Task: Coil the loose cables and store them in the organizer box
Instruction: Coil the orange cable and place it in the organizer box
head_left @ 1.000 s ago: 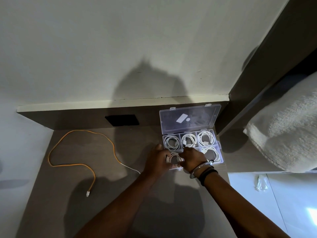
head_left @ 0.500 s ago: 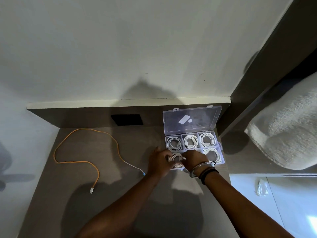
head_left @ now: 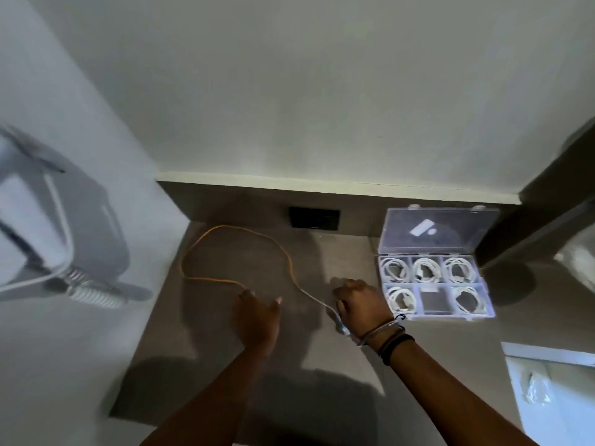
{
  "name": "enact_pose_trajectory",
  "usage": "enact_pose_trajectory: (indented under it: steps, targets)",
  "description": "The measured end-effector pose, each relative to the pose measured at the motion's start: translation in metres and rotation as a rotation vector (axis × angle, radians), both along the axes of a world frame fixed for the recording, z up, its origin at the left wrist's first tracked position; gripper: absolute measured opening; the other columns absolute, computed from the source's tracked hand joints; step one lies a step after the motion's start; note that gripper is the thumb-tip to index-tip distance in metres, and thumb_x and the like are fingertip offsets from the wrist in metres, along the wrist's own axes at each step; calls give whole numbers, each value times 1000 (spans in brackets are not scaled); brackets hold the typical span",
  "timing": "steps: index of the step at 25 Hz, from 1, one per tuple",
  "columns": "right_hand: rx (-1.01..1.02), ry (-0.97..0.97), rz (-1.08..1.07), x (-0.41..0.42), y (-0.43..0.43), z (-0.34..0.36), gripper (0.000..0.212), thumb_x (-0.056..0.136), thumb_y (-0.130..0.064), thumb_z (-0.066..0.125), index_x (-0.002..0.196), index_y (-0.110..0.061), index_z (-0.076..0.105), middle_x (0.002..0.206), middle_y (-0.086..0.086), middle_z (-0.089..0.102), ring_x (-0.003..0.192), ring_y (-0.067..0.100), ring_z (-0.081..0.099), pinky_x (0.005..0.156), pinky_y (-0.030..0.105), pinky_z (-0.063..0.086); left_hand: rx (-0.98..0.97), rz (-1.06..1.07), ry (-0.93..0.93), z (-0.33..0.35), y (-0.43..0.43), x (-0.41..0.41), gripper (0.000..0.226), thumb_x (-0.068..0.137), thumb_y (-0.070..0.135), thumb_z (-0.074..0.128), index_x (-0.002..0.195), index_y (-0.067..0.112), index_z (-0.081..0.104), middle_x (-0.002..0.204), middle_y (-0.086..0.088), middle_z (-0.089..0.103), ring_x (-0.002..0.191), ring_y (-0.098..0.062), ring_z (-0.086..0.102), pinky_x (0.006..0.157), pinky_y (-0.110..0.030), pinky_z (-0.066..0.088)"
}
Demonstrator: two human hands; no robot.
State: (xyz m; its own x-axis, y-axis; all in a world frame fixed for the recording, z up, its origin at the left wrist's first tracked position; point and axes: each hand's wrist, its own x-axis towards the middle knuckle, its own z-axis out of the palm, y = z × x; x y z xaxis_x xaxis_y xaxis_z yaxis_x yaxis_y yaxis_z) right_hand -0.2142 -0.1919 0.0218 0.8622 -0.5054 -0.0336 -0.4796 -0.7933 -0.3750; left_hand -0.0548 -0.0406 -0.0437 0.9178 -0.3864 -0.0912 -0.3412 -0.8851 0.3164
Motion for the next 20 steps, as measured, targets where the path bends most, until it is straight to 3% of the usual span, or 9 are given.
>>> enact_pose_trajectory:
  steps: [2,4,7,9,11,12,14,17,20]
  targets:
    - [-7,-10,101,33,29,0,25,78,-23,50,91,-13,69,98,13,68,87,39,62,68,42,53,150,22,114,-4,18,19,49,83,48,63,101,3,70,111,-20,68,111,-37,57,95,-42,44]
    - [-36,-35,142,60,51,3,36,79,-28,40,93,-13,69,100,15,68,86,41,62,67,45,53,84,28,270,-2,19,31,39,85,40,63,90,2,72,100,-22,72,99,-37,63,83,-39,49]
    - [-101,-49,160,93,73,12,42,68,-28,42,100,-18,67,107,15,68,89,41,63,69,47,53,-304,-126,514,14,26,49,35,86,23,67,65,-4,64,69,-28,66,66,-33,61,63,-38,42]
    - [-122,-55,218,111,80,17,49,68,-28,45,115,-26,60,126,9,62,109,36,58,83,48,48,-574,-204,785,38,43,64,29,87,14,66,60,4,66,55,-12,62,55,-18,56,61,-32,42]
    - [-100,-70,275,124,80,24,41,77,-21,55,118,-27,59,134,6,57,121,33,51,92,50,42,-763,-221,1174,66,59,79,23,88,17,63,67,9,69,56,-2,60,52,-11,57,60,-28,51]
    - [-64,-113,290,132,82,28,32,81,-16,59,113,-23,62,130,9,61,119,33,54,93,50,43,-853,-172,1347,81,66,86,22,88,20,61,71,9,69,56,-1,57,51,-12,57,59,-28,54]
    - [124,-202,238,144,89,34,11,89,-8,58,95,-10,66,102,16,71,96,32,64,86,47,51,-1044,-22,1585,107,72,101,28,92,26,50,74,10,65,52,2,53,46,-11,55,54,-27,56]
    - [382,-218,100,152,114,47,19,94,-6,51,78,-1,59,72,16,62,67,27,57,71,49,52,-1334,172,1657,133,64,117,29,96,29,41,86,10,60,57,4,64,50,-7,60,51,-21,54]
    - [246,-121,180,149,139,59,16,93,-15,51,82,-7,58,83,19,67,77,34,57,74,43,47,-1382,150,1453,140,51,116,27,101,19,38,96,6,61,80,-5,74,73,-13,72,69,-26,59]
